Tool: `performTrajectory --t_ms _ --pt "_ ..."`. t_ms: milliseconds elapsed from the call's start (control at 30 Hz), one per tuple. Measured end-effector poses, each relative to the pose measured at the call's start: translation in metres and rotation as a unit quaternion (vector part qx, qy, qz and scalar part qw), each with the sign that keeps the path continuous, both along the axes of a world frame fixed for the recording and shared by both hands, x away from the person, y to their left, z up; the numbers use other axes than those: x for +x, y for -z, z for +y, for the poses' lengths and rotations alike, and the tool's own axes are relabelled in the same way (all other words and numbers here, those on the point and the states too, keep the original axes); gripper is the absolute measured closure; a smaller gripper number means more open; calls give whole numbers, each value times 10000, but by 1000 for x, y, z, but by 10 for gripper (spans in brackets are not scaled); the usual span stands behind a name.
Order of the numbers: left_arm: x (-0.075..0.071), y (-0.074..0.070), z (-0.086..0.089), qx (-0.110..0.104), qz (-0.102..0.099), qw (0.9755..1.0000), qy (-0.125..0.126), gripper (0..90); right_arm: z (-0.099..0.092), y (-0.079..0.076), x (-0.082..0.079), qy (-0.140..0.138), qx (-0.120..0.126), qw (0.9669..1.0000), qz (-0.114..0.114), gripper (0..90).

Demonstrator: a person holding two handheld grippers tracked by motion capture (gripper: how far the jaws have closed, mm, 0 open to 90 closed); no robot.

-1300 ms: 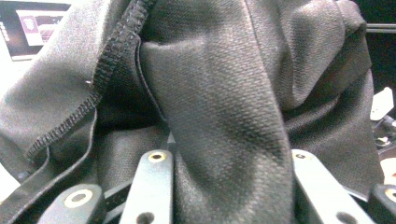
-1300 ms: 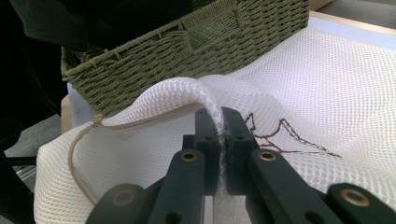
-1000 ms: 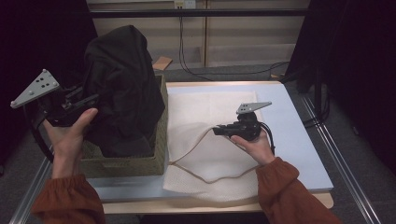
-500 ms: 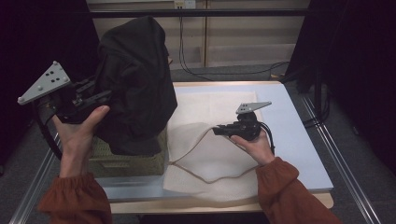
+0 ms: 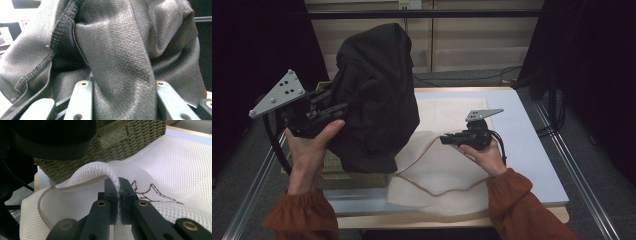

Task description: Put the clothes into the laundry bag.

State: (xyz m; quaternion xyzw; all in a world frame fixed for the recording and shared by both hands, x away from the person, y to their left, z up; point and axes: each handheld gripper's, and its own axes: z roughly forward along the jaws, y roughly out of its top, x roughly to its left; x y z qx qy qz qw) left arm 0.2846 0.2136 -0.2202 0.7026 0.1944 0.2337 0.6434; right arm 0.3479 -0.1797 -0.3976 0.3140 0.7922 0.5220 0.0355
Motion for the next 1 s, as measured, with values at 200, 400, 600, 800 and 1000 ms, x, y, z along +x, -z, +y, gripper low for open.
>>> performTrajectory --t_ms 200,400,600,800,1000 --pt "-8 -3 -14 48 -49 9998 179 672 0 0 1 39 52 10000 -17 869" --pt "-10 -2 -26 -26 -28 9993 365 672 0 -1 2 39 34 10000 -23 870" --pt "-17 -10 -41 3 -99 9983 575 672 -3 0 4 40 189 9998 81 871" --pt "-21 -10 -60 20 -156 9966 806 671 -4 -1 4 52 246 9996 109 872" --pt "-21 12 -70 37 35 9948 1019 670 -8 -1 6 98 327 9993 117 873"
